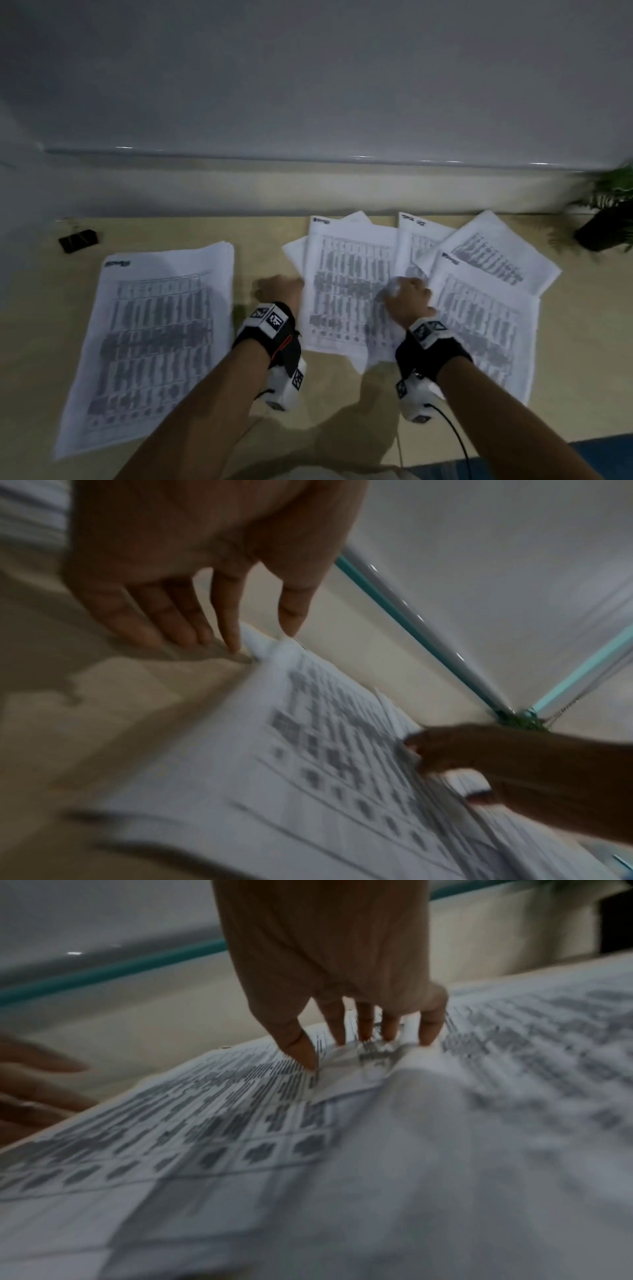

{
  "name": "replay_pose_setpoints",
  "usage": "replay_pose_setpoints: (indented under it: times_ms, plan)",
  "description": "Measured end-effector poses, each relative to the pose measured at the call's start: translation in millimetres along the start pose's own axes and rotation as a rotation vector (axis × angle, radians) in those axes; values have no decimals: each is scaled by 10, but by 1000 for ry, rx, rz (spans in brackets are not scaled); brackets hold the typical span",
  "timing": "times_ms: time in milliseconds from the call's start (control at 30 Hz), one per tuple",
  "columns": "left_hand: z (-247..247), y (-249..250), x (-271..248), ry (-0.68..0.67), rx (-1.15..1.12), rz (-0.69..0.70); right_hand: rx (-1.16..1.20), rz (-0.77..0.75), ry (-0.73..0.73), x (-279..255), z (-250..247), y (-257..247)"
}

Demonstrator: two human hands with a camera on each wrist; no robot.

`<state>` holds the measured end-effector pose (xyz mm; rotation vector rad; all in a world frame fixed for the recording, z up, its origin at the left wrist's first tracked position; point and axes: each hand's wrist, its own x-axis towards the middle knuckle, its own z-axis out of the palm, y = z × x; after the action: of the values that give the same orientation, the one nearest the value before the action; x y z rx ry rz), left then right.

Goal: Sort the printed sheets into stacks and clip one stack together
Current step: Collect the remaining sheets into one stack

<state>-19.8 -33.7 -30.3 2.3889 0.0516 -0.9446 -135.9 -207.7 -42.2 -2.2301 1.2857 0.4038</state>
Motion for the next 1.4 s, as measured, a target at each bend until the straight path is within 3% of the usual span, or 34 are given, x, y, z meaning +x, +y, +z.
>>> replay_pose_setpoints:
  times_ms: [100, 167, 267, 367, 467, 533, 633, 733, 833, 967, 1067, 1133, 1233, 1400]
  plan:
    - [290, 200, 28, 87, -51, -114, 4, -124, 49, 86, -129, 92]
    - [434, 316, 72, 131, -11, -180, 4, -15, 139, 201, -295, 237]
    - [589, 418, 119, 178, 28, -185, 20, 145, 100, 395, -512, 513]
    - [587, 557, 56, 195, -115, 12, -51, 101, 67, 477, -562, 656]
    - [298, 801, -184, 299, -157, 266, -94, 0, 75, 438, -518, 613]
    - [30, 943, -409, 485, -91, 441, -97, -77, 38, 344, -403, 491]
    - [-419, 1085, -742, 882, -148, 715, -88, -211, -27, 114, -158, 264]
    - [-773, 1204, -904, 1062, -253, 805, -92, -377, -107, -35, 33, 91]
    - [-853, 1322, -836, 960, -342, 741, 58, -424, -170, 38, -31, 63]
    - [-551, 1250, -498, 693, -415, 559, 15, -34, 85, 163, -277, 435]
    - [-173, 1024, -202, 422, -407, 379, 190, 182, 155, 85, -332, 753]
    - [78, 858, -73, 300, -326, 257, 363, 159, 150, 79, -295, 855]
    - [366, 625, 3, 171, -202, 142, 423, 90, 240, 69, -342, 891]
    - [503, 420, 8, 159, -133, 67, 634, 191, 404, 439, -597, 855]
